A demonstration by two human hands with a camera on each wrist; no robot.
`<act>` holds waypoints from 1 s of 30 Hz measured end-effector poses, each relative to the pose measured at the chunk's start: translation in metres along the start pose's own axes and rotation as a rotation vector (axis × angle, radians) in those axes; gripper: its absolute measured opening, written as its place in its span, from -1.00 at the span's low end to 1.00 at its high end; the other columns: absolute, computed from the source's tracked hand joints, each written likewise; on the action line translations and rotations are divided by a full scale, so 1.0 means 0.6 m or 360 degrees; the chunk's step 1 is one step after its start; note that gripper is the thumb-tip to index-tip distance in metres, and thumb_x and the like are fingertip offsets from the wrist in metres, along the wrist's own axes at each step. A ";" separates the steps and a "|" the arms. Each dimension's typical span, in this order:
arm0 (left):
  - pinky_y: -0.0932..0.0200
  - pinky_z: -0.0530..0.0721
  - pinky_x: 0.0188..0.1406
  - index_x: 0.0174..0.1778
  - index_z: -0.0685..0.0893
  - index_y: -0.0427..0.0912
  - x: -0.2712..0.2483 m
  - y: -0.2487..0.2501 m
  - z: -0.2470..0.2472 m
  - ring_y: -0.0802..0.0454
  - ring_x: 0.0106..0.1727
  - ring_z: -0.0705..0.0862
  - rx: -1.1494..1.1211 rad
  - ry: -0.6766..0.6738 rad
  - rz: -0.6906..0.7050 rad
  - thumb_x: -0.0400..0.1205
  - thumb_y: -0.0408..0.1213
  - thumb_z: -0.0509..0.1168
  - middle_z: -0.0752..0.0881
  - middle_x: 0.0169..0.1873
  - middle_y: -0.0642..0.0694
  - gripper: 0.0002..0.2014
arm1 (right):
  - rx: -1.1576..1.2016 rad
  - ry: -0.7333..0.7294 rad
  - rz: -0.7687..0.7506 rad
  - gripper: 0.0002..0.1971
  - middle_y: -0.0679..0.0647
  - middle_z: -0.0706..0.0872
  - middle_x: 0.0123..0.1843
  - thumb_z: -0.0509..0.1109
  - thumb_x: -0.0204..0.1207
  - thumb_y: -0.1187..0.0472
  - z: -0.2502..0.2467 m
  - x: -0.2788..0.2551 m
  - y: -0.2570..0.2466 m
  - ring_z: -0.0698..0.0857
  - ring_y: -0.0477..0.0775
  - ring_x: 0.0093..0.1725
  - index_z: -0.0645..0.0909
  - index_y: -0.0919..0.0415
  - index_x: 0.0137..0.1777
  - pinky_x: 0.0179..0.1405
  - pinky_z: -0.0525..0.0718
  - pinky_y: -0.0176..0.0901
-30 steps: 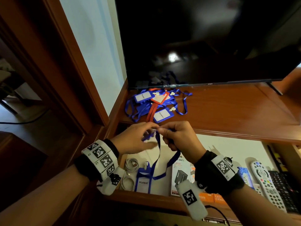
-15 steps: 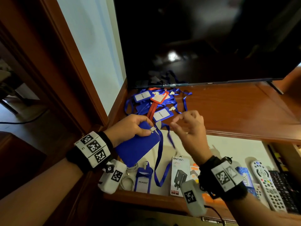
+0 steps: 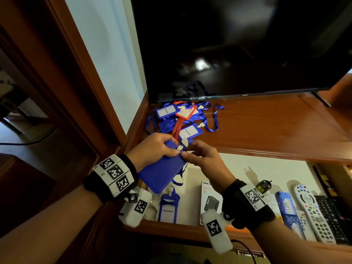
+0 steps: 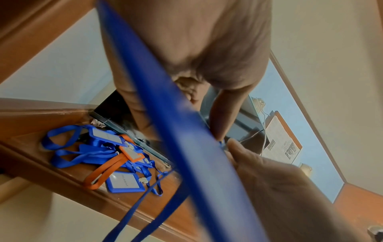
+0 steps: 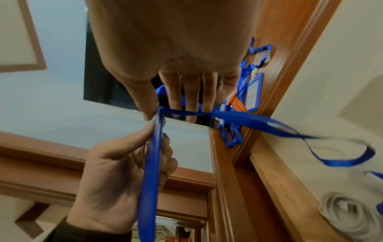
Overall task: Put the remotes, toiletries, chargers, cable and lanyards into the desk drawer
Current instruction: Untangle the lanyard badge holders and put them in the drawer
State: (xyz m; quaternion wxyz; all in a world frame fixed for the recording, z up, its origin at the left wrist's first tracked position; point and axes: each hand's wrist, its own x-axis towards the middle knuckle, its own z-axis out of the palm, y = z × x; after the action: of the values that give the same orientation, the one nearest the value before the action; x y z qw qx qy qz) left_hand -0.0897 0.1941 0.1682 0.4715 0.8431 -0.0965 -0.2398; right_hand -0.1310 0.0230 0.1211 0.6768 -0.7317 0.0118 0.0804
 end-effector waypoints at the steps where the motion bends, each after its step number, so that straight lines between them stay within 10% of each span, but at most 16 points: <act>1: -0.21 0.71 0.09 -0.09 0.64 -0.03 0.000 -0.001 0.000 -0.20 0.04 0.72 0.0012 0.0004 0.0003 0.58 -0.27 0.39 0.70 0.00 -0.18 -0.93 | 0.0035 -0.0089 0.0010 -0.89 0.13 0.73 -0.04 0.41 0.53 0.20 0.001 -0.002 -0.001 0.67 -0.04 -0.08 0.66 0.21 -0.01 -0.13 0.67 -0.30; 13: 0.56 0.45 -0.31 -0.13 0.67 -0.06 -0.001 -0.013 0.003 0.29 -0.21 0.60 0.0547 0.0224 0.0225 0.54 -0.22 0.43 0.65 -0.23 0.15 -0.93 | -0.0523 0.0284 -0.0484 -0.89 0.16 0.73 -0.31 0.43 0.50 0.37 -0.005 -0.021 -0.004 0.64 0.01 -0.30 0.73 0.34 -0.24 -0.28 0.58 -0.23; 22: 0.30 0.53 -0.17 -0.11 0.72 -0.11 -0.015 -0.001 0.017 0.19 -0.17 0.64 0.0808 0.0034 0.0264 0.51 -0.17 0.44 0.65 -0.29 0.10 -0.88 | -0.0575 0.0442 -0.0678 -0.91 -0.05 0.75 -0.36 0.50 0.41 0.42 -0.034 -0.027 -0.024 0.69 -0.17 -0.30 0.76 0.26 -0.28 -0.33 0.59 -0.45; 30: 0.13 0.61 0.02 0.07 0.65 0.00 -0.029 0.006 0.037 0.06 0.03 0.61 0.1108 -0.0074 0.0271 0.54 -0.06 0.36 0.64 -0.13 0.01 -0.78 | -0.1061 0.0515 -0.0356 -0.93 0.07 0.74 -0.29 0.50 0.43 0.31 -0.078 0.027 -0.008 0.72 0.04 -0.24 0.70 0.24 -0.26 -0.26 0.65 -0.15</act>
State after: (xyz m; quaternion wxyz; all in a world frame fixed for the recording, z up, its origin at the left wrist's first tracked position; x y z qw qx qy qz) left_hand -0.1157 0.1823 0.1668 0.1721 0.9364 -0.2531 -0.1716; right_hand -0.1095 -0.0217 0.1270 0.3957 -0.9116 0.0117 -0.1111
